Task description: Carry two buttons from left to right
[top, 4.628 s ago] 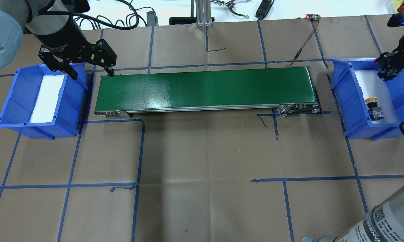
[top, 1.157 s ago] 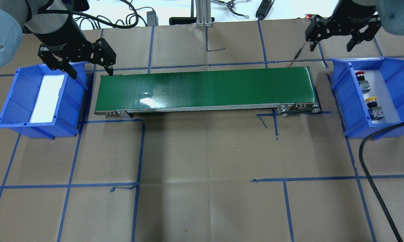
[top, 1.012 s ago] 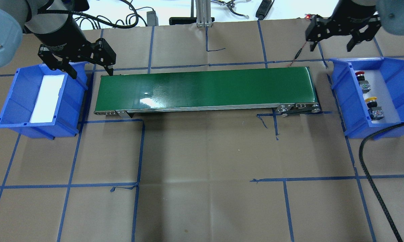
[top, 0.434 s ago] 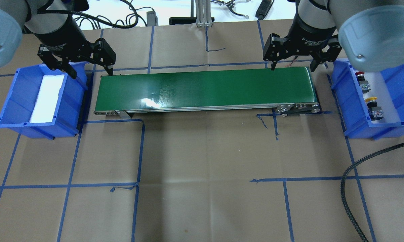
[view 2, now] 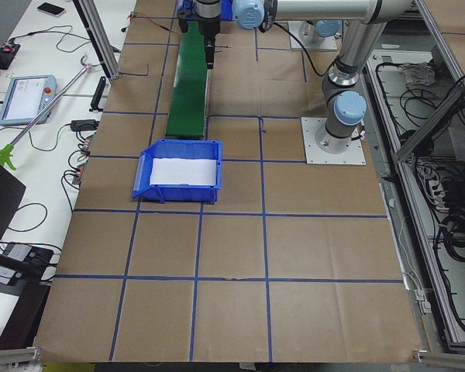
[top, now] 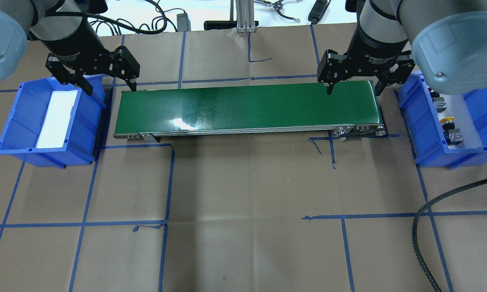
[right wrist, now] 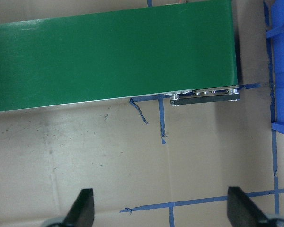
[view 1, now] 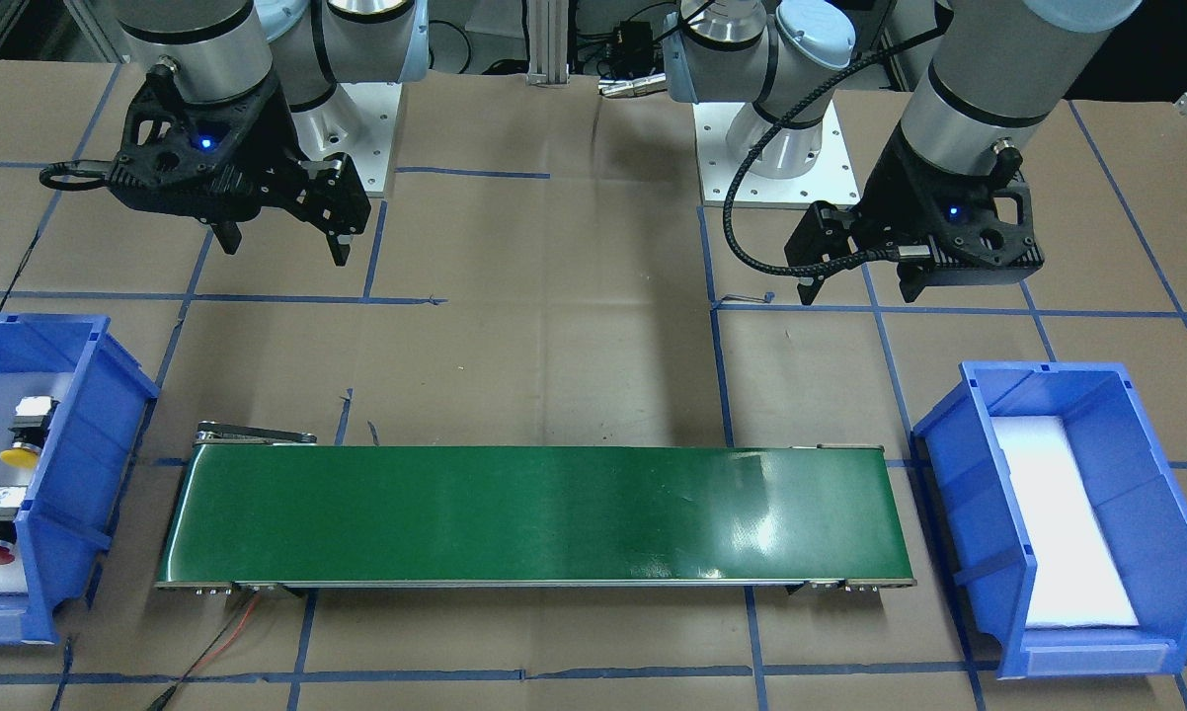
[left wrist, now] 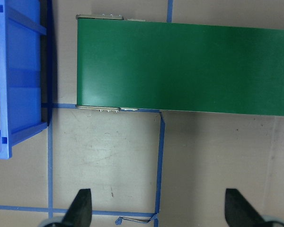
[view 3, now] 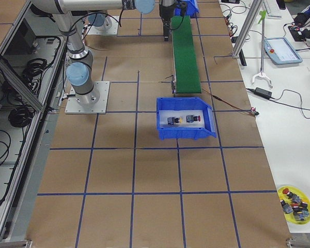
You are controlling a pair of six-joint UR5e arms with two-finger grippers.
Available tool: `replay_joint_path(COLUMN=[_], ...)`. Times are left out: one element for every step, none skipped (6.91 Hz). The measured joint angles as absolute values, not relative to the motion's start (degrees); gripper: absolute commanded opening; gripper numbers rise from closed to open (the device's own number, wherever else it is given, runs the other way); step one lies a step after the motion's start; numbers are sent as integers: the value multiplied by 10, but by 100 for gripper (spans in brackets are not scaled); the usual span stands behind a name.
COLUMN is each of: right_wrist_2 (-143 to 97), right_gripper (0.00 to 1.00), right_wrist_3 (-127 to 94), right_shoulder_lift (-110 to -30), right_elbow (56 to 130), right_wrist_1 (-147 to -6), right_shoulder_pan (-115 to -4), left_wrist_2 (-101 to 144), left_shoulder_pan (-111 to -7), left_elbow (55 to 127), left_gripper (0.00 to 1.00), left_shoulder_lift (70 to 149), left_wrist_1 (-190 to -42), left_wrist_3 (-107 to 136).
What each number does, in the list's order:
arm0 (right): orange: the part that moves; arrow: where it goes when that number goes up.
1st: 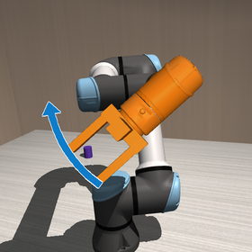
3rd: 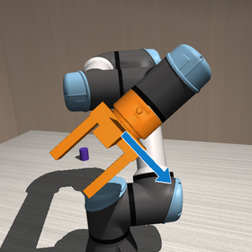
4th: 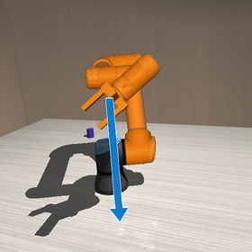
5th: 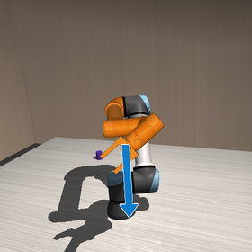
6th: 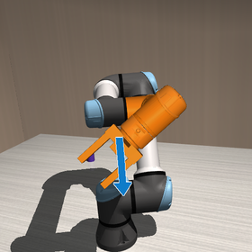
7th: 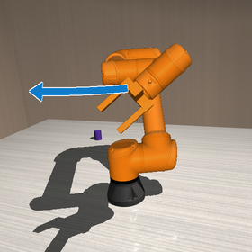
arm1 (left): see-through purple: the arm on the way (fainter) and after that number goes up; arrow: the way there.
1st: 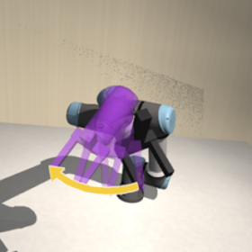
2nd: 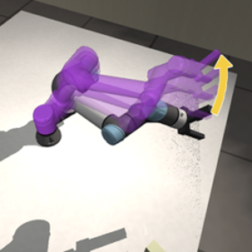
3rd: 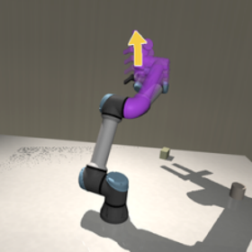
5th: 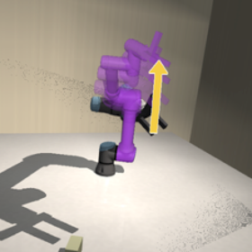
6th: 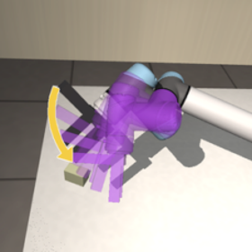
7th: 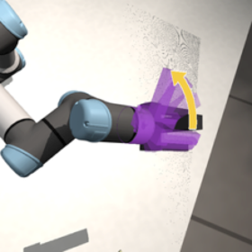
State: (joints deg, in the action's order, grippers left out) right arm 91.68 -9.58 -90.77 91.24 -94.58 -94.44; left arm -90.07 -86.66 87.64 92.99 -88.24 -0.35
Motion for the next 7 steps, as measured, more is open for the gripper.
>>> replay_joint_path(right_wrist_2=[916, 916, 916, 917, 917, 917, 917], right_gripper=[100, 100, 100, 100, 100, 100, 100], right_wrist_3=[-89, -85, -84, -84, -84, -84, -84], right_shoulder_lift=[-908, -907, -907, -907, -907, -906, -906], right_elbow=[911, 910, 910, 911, 911, 912, 913], right_wrist_1=[-950, -952, -952, -953, -953, -953, -953], right_shoulder_pan=[-944, -944, -944, -944, -944, -944, -944], left_wrist_2=[-899, -897, -895, -894, -893, -894, -895], left_shoulder_pan=[-867, -866, -865, -864, -864, -863, -863], left_elbow=[877, 877, 877, 878, 878, 879, 879], left_gripper=[100, 100, 100, 100, 100, 100, 100], left_shoulder_lift=[930, 930, 930, 930, 930, 930, 930], left_wrist_1=[-882, -882, -882, -882, -882, -882, -882], left_wrist_3=[-4, -4, -5, -6, -6, -6, -6])
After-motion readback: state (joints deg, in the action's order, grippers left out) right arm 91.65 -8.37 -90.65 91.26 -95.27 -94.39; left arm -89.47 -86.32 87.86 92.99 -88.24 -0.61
